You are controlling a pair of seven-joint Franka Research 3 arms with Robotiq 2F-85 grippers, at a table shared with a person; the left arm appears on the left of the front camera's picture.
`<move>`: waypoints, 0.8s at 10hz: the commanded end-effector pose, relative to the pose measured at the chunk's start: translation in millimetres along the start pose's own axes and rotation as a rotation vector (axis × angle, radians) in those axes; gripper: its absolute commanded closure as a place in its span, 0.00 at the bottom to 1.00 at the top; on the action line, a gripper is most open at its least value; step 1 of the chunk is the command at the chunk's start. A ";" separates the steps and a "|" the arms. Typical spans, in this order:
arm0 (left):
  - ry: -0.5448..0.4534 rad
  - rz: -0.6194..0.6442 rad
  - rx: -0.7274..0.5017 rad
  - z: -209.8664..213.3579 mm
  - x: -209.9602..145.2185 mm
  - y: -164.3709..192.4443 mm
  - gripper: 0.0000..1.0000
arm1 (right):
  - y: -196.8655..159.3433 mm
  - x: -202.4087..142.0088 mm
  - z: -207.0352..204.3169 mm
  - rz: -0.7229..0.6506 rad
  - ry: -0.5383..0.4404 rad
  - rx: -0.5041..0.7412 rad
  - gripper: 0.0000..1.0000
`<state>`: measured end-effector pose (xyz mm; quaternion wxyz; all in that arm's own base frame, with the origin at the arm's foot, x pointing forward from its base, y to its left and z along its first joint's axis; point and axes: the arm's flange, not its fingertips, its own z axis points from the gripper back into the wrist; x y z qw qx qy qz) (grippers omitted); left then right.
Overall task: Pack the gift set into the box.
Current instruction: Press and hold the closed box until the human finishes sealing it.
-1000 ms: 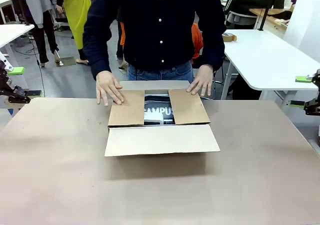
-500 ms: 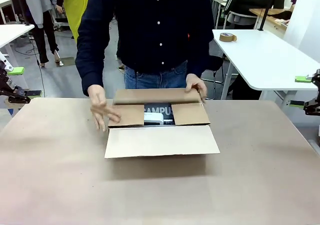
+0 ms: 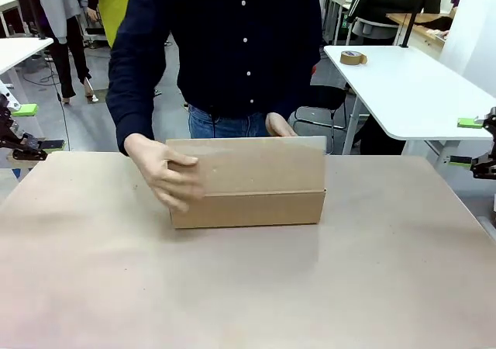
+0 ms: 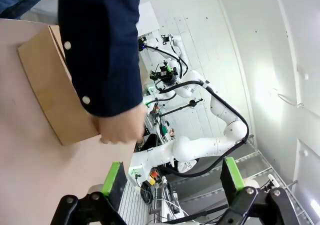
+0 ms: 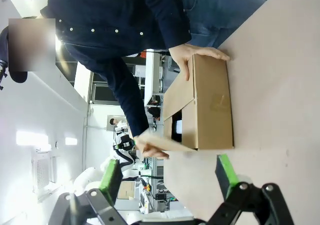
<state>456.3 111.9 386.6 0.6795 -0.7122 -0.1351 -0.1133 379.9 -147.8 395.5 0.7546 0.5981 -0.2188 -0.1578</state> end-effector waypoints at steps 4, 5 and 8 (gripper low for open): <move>0.001 -0.021 0.004 -0.8 -4.1 0.2 0.00 | 0.2 -0.6 2.4 0.009 0.016 -0.003 0.00; 0.001 -0.021 0.004 -0.8 -4.1 0.2 0.00 | 0.2 -0.6 2.4 0.009 0.016 -0.003 0.00; 0.001 -0.021 0.004 -0.8 -4.1 0.2 0.00 | 0.2 -0.6 2.4 0.009 0.016 -0.003 0.00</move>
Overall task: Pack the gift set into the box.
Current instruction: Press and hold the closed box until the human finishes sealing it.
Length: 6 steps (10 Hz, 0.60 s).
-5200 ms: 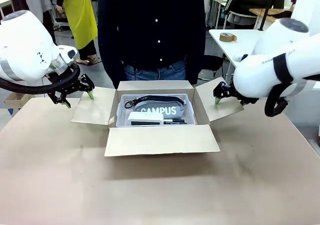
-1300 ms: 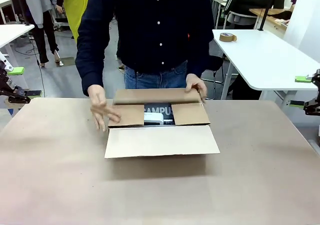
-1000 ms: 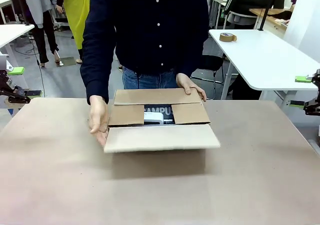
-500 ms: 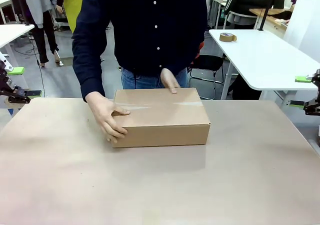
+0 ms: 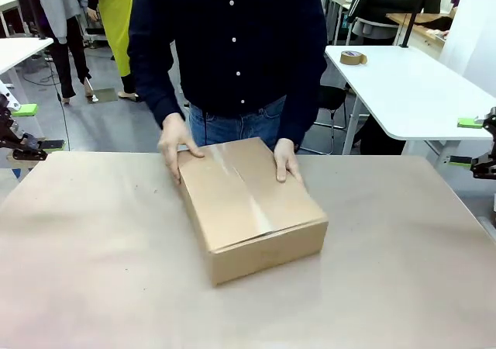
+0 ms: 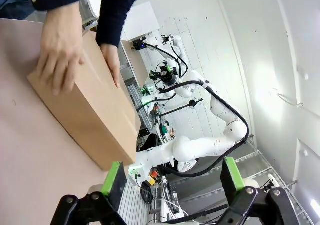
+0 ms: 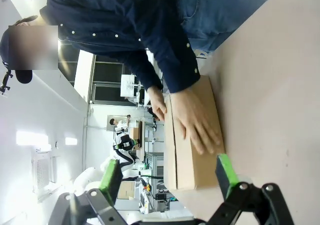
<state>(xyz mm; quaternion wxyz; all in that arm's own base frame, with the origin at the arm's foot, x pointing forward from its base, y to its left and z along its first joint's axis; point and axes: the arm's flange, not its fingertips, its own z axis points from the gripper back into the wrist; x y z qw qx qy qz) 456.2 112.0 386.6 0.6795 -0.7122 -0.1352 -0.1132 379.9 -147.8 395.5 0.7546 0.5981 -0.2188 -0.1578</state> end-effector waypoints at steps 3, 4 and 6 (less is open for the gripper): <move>0.002 -0.021 0.004 -0.9 -4.1 0.2 0.00 | 0.2 -0.6 2.4 0.009 0.017 -0.003 0.00; 0.002 -0.021 0.004 -0.9 -4.1 0.2 0.00 | 0.2 -0.6 2.4 0.009 0.017 -0.003 0.00; 0.002 -0.021 0.004 -0.9 -4.1 0.2 0.00 | 0.0 0.0 0.0 0.000 0.000 0.000 0.00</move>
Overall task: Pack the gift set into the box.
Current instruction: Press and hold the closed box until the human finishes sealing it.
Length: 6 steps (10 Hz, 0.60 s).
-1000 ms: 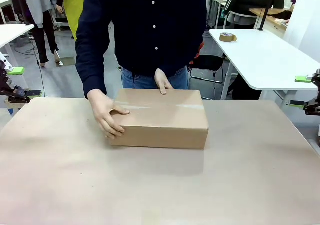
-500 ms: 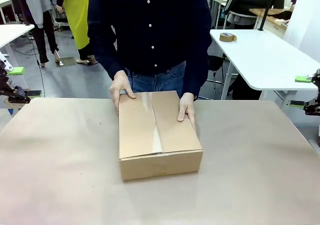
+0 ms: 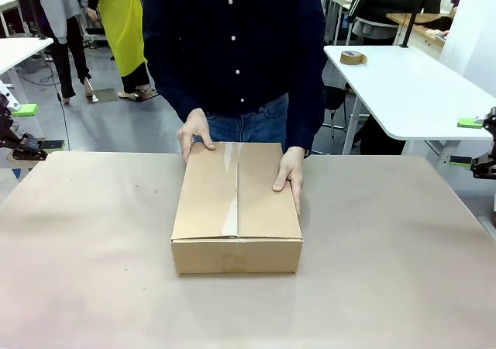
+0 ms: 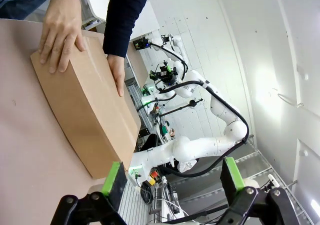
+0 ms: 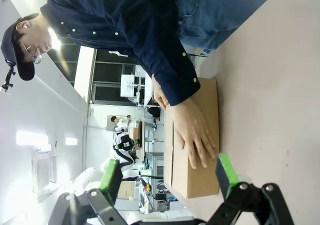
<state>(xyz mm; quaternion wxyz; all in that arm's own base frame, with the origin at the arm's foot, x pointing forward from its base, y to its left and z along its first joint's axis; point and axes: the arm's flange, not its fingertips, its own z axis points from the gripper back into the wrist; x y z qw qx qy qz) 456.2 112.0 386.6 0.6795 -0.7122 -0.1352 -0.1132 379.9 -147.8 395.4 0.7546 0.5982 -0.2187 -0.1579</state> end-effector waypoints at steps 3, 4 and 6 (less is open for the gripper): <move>0.196 -0.069 -0.033 -70.9 3.2 -1.7 0.00 | 36.5 -14.4 -86.7 0.160 0.208 -0.027 0.00; 0.335 -0.172 -0.029 -117.9 -14.2 2.6 0.00 | 54.8 -33.2 -132.7 0.317 0.280 0.019 0.00; 0.502 -0.406 -0.072 -171.8 -50.0 10.7 0.00 | 60.3 -76.1 -207.9 0.551 0.389 0.187 0.00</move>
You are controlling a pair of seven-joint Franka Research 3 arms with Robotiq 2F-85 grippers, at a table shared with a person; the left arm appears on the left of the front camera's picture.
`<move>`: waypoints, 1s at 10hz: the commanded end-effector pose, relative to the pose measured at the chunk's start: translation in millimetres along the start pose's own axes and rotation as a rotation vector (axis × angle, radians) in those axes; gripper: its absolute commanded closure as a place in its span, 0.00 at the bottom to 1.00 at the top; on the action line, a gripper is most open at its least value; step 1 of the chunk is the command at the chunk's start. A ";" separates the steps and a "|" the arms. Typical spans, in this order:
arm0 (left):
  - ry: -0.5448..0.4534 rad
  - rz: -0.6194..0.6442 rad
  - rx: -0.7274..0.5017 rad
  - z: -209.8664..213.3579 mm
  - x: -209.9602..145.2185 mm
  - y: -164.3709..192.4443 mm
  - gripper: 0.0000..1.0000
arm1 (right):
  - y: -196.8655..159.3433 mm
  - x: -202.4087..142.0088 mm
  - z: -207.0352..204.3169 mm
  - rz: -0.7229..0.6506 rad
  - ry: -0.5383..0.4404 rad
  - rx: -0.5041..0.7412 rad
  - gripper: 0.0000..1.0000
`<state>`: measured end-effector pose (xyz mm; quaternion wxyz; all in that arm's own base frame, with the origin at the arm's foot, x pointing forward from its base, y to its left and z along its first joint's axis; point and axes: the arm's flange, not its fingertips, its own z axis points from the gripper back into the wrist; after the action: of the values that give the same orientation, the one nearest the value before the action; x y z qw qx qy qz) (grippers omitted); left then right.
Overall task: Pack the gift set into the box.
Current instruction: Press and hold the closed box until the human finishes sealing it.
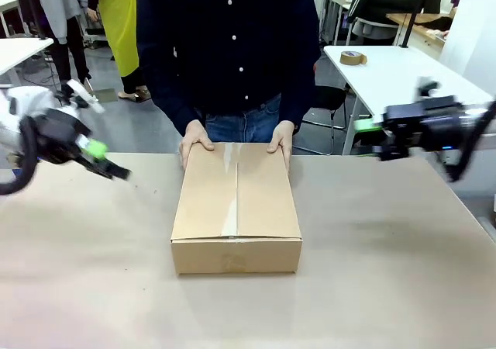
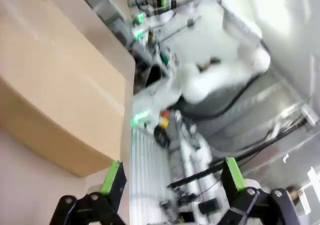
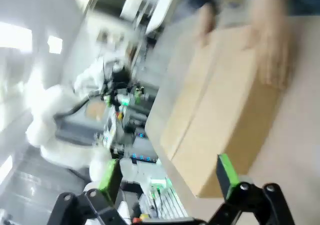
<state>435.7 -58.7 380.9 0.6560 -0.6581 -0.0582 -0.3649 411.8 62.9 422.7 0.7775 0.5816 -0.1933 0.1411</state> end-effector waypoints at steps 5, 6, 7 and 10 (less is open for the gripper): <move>0.091 -0.076 -0.005 -27.8 -6.5 2.7 0.00 | 4.3 -11.5 -36.0 0.150 0.039 0.089 0.00; 0.078 -0.086 -0.007 -20.1 -14.6 1.7 0.00 | 9.7 -8.3 -76.1 0.390 0.154 0.080 0.00; 0.014 -0.386 0.157 -36.0 1.7 5.6 0.00 | 12.5 -1.1 -106.4 0.682 0.146 0.024 0.00; -0.121 -1.034 0.434 -62.1 9.6 6.7 0.00 | 13.5 4.0 -160.3 1.071 0.095 0.065 0.00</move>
<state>442.5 -109.3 385.7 0.5986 -0.5295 -0.3192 -0.5094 417.1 220.8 413.0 0.6500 0.4432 -0.3393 0.5157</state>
